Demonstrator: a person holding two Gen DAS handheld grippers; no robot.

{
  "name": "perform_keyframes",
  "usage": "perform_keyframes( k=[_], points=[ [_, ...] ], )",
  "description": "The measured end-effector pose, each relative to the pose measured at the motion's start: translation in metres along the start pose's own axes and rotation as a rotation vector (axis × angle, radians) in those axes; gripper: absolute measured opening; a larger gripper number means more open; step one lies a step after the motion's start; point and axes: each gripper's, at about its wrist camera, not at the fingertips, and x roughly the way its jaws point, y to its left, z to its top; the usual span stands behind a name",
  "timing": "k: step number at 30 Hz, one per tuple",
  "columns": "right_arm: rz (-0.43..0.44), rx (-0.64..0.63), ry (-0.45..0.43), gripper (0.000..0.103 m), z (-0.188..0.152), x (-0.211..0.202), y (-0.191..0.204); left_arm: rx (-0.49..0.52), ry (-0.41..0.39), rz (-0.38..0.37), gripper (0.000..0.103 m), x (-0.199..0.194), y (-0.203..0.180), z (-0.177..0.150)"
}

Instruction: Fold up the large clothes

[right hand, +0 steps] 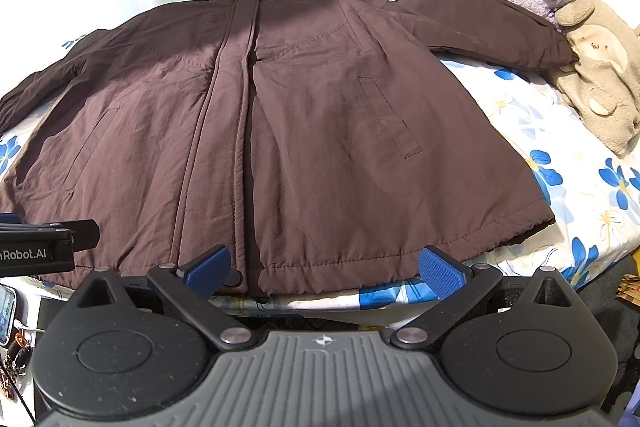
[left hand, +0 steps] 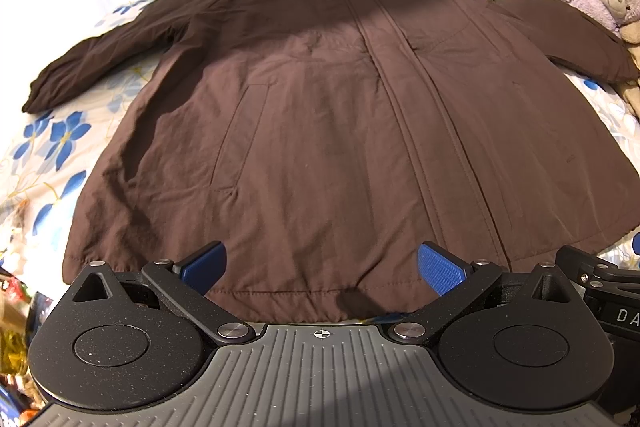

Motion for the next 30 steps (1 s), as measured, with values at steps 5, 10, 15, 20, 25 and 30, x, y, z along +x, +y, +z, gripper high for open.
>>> perform_keyframes(
  k=[5, 10, 15, 20, 25, 30],
  points=[
    [0.002, 0.005, -0.002, 0.101, 0.0003, -0.0009, -0.0003, -0.001, 0.003, 0.001, 0.103, 0.0003, 0.0006, 0.0003],
    [0.004, 0.008, -0.002, 0.101, 0.0004, -0.0012, -0.0008, 0.000, 0.005, 0.002, 0.103, 0.0006, 0.0011, 0.0003],
    [0.004, 0.007, -0.002, 0.101, 0.0005, -0.0010, -0.0006, -0.002, 0.010, 0.002, 0.103, 0.0018, 0.0013, 0.0004],
    [0.004, 0.008, -0.003, 0.101, 0.0000, -0.0008, -0.0006, -0.003, 0.013, 0.003, 0.103, 0.0029, 0.0017, 0.0001],
    [0.007, 0.010, -0.003, 0.101, 0.0004, -0.0004, -0.0009, -0.002, 0.017, 0.004, 0.103, 0.0036, 0.0012, 0.0004],
    [0.009, 0.012, -0.002, 0.101, 0.0003, 0.0000, -0.0008, -0.002, 0.020, 0.005, 0.103, 0.0045, 0.0008, 0.0007]
  ],
)
